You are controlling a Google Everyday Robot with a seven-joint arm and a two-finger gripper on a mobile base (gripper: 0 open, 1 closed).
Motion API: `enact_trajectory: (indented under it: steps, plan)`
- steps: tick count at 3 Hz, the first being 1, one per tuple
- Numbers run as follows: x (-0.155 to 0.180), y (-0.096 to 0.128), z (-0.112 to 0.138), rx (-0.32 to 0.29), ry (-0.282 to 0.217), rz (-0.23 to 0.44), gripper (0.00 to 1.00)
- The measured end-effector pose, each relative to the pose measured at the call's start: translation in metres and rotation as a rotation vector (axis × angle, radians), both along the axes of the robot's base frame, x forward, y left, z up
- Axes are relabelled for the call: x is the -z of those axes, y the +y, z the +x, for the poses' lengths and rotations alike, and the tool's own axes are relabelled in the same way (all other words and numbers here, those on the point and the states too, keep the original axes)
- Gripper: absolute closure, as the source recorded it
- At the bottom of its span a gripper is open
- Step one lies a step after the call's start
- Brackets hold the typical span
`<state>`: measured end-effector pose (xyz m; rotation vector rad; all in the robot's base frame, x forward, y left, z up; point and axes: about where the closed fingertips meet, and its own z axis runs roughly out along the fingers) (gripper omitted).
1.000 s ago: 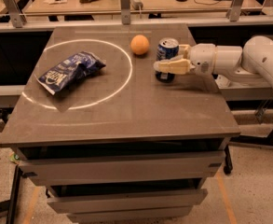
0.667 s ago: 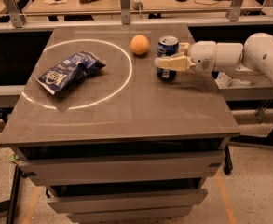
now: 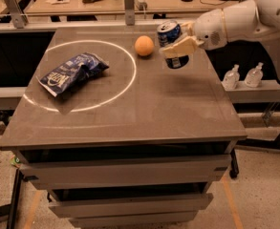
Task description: Knock pepsi can over
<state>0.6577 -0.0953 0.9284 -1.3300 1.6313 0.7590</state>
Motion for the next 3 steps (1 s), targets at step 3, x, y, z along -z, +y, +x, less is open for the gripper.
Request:
enact_trajectory:
  steps: [3]
  plan:
    - [0.013,0.004,-0.049,-0.125,0.042,-0.745,1.0]
